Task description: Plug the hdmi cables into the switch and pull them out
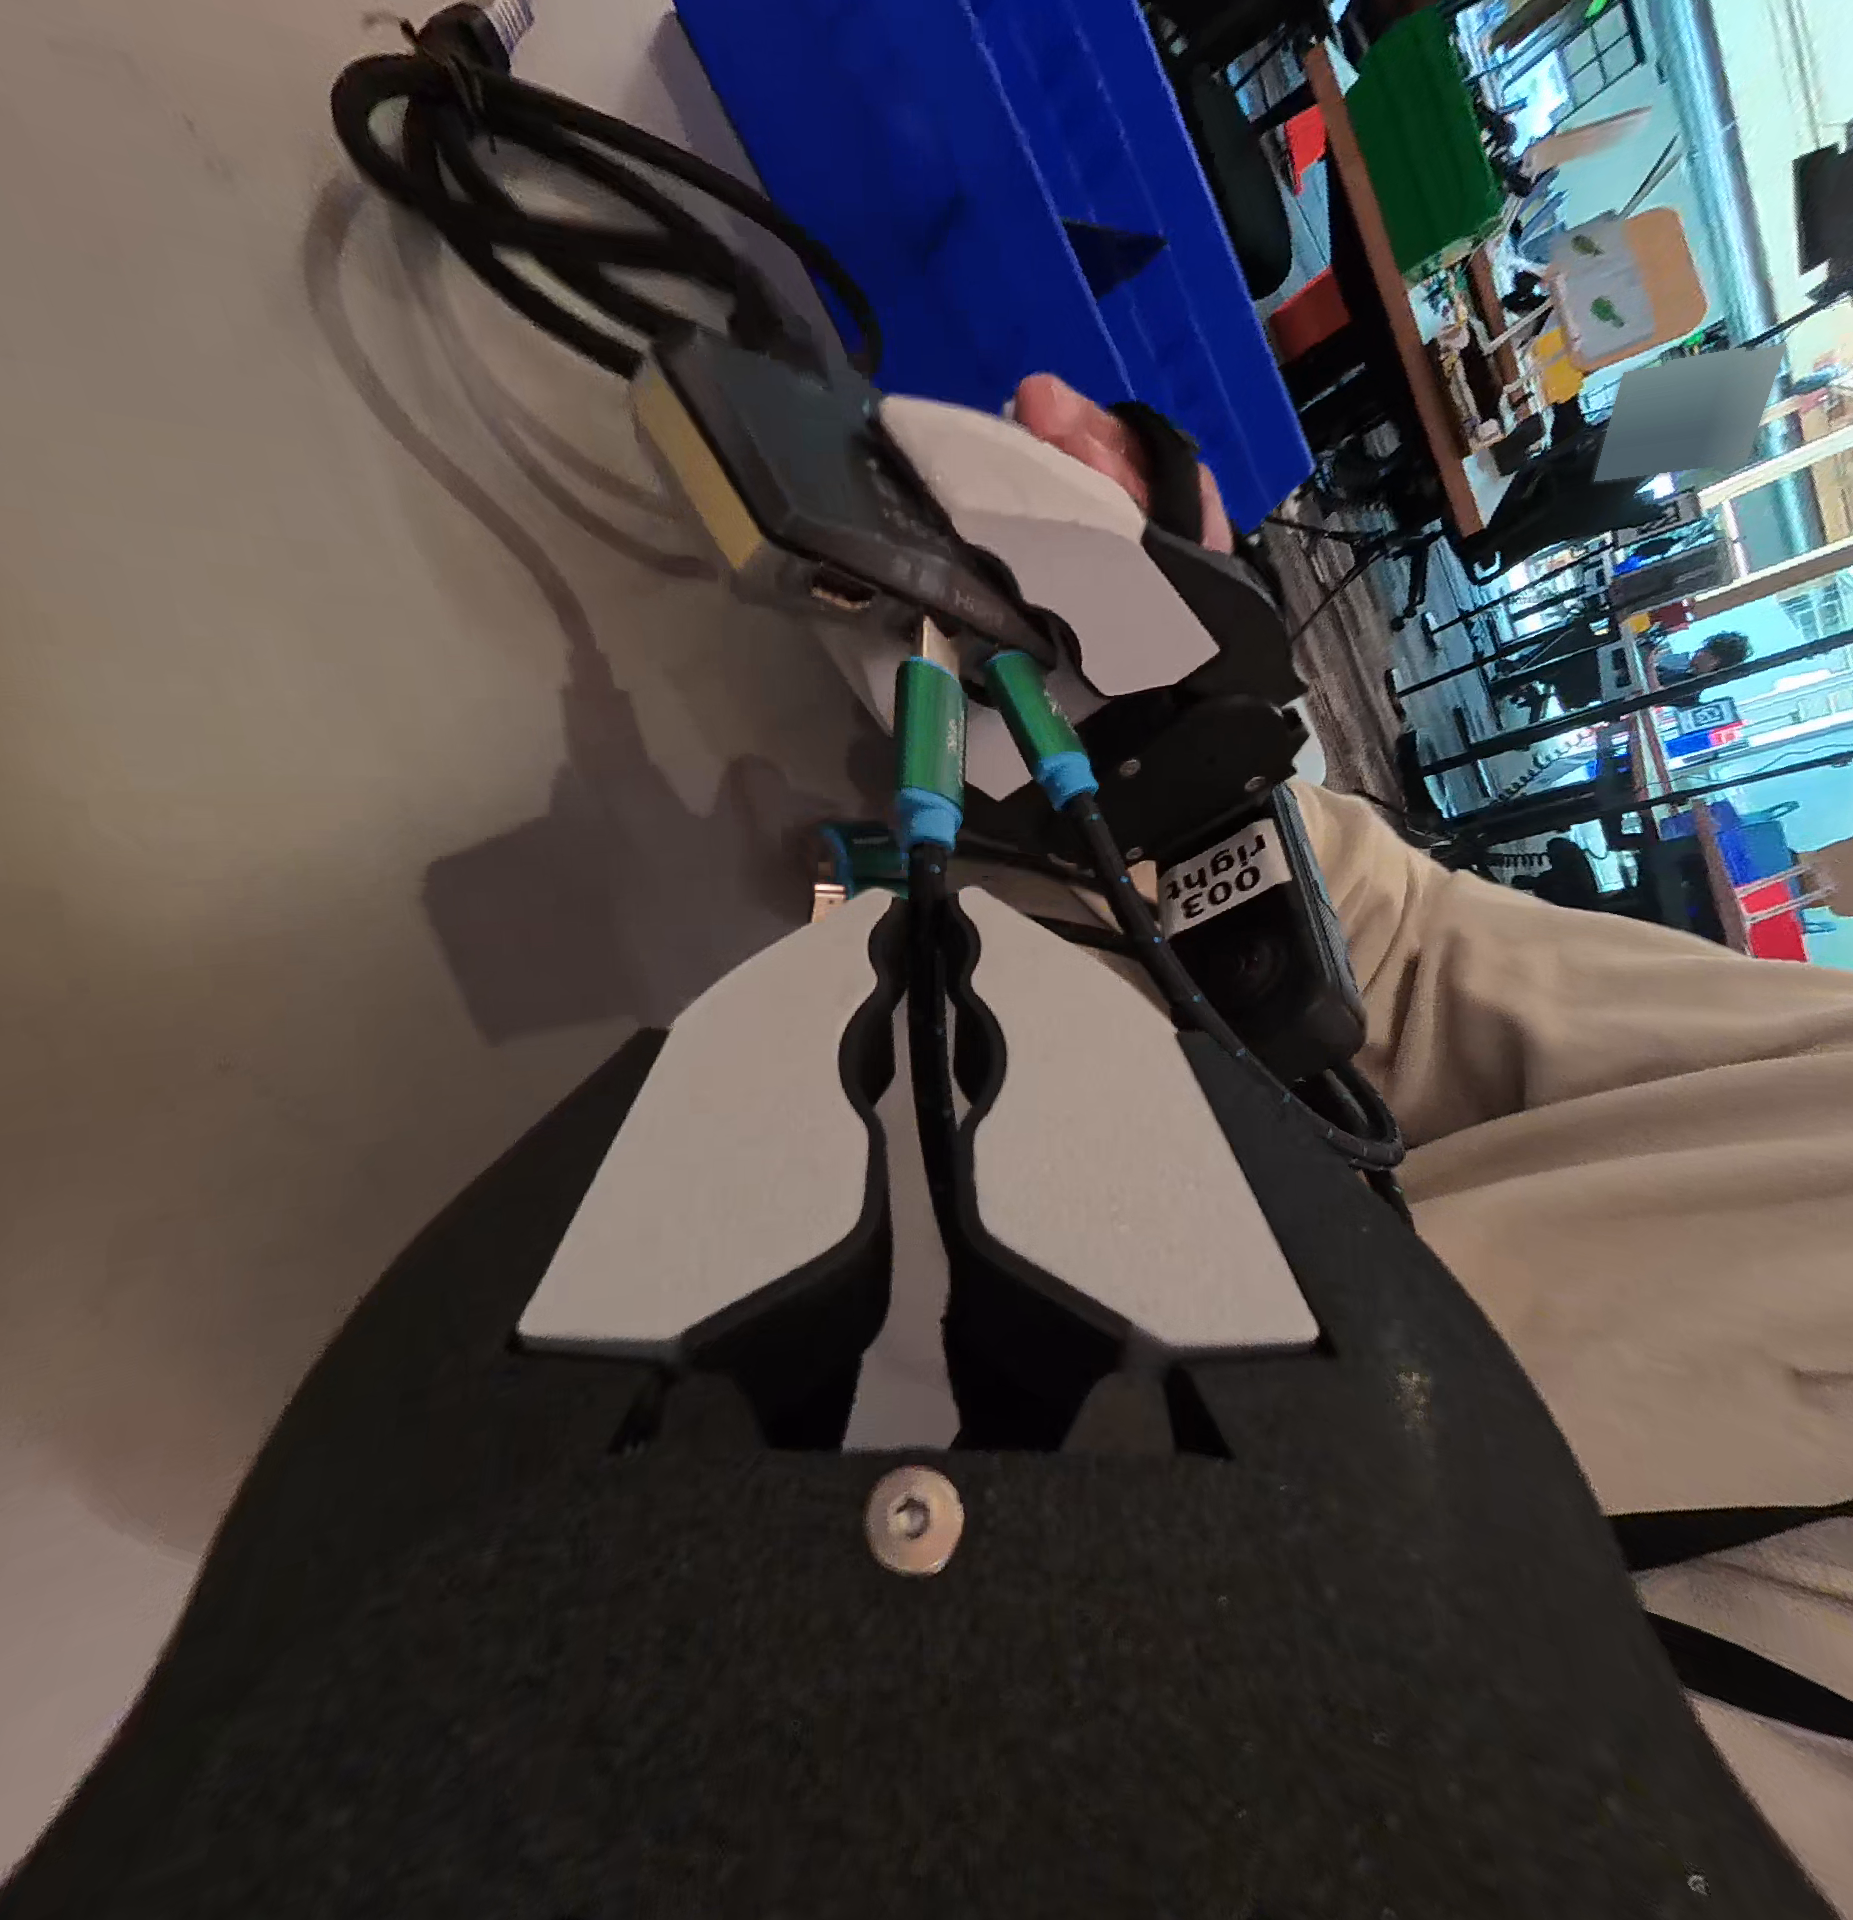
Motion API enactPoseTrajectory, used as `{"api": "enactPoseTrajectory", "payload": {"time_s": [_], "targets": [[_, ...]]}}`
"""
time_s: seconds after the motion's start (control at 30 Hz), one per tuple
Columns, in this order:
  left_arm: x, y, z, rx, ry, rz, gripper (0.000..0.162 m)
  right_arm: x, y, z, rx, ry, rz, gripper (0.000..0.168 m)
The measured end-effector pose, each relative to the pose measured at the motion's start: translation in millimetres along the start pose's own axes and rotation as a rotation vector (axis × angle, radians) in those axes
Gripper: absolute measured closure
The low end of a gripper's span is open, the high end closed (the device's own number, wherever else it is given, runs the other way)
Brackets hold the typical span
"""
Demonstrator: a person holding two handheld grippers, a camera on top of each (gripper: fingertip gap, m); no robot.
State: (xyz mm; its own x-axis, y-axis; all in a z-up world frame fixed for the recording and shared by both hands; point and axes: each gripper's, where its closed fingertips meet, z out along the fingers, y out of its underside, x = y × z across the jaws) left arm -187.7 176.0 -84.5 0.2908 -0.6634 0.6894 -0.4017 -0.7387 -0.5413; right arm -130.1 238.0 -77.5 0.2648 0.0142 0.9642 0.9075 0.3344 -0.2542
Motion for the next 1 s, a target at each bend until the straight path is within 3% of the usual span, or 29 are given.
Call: {"api": "enactPoseTrajectory", "payload": {"time_s": [0.77, 0.83, 1.0], "targets": [[-11.2, 7.1, 11.4, 0.084, 0.174, -0.268, 0.156, -8.8, 2.5, 4.9, -0.037, 0.002, -0.091, 0.146], [-15.4, 10.5, 14.9, 0.076, 0.122, -0.210, 0.156, -11.9, 4.8, 6.3, -0.047, -0.012, -0.088, 0.146], [-54.1, 44.0, 20.4, -0.106, -0.231, 0.143, 0.157, -10.2, 15.2, 8.0, -0.072, -0.021, -0.063, 0.146]]}}
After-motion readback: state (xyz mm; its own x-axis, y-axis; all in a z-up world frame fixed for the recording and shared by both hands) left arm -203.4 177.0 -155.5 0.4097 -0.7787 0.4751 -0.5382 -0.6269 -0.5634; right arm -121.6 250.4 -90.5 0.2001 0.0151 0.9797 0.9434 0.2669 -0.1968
